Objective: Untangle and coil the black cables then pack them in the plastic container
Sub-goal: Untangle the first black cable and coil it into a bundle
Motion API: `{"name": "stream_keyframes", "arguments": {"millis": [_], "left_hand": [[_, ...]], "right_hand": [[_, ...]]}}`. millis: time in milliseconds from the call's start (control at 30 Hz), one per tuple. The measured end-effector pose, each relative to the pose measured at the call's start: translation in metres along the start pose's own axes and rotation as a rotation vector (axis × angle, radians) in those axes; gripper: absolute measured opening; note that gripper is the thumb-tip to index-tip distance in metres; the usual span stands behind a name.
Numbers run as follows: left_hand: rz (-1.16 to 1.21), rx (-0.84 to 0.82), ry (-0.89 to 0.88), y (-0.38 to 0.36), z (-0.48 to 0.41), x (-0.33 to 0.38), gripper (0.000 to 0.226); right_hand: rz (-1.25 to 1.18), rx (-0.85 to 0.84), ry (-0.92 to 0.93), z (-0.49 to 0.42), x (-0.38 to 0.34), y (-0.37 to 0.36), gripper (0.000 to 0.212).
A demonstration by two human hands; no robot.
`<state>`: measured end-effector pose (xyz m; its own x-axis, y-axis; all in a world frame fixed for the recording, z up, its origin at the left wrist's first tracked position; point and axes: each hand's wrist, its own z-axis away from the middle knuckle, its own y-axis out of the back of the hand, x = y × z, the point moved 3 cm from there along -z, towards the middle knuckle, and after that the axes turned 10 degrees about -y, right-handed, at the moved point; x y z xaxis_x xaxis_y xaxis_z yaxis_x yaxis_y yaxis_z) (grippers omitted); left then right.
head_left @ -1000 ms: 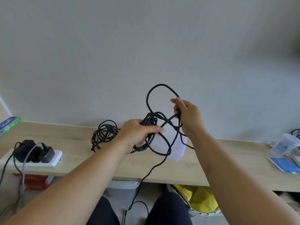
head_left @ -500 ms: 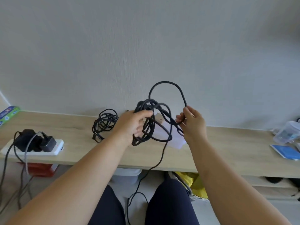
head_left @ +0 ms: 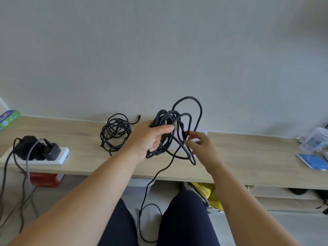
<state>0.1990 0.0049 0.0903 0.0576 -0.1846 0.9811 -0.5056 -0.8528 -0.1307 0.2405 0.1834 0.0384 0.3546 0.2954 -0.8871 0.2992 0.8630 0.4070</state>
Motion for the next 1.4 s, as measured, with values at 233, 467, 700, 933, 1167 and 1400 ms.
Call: {"name": "stream_keyframes", "arguments": {"millis": [233, 467, 700, 933, 1167, 1400], "left_hand": [[-0.255, 0.184, 0.096, 0.014, -0.001, -0.011, 0.024], [-0.788, 0.112, 0.156, 0.025, 0.008, -0.035, 0.030], [-0.664, 0.363, 0.102, 0.031, 0.009, -0.029, 0.054], [0.103, 0.504, 0.464, 0.055, 0.012, -0.045, 0.035], [-0.701, 0.144, 0.019, 0.013, 0.006, -0.013, 0.047], [-0.737, 0.049, -0.063, 0.013, 0.005, -0.012, 0.030]], "right_hand": [[-0.111, 0.177, 0.003, 0.001, -0.015, 0.016, 0.016], [-0.444, -0.062, -0.049, 0.004, -0.058, 0.018, 0.025], [0.235, 0.147, 0.106, -0.004, -0.037, 0.015, 0.017], [0.248, 0.083, 0.266, -0.002, -0.019, 0.024, 0.015], [0.555, -0.094, 0.617, 0.014, -0.050, -0.016, 0.018], [0.286, -0.022, 0.571, 0.017, -0.047, -0.025, 0.013]]}}
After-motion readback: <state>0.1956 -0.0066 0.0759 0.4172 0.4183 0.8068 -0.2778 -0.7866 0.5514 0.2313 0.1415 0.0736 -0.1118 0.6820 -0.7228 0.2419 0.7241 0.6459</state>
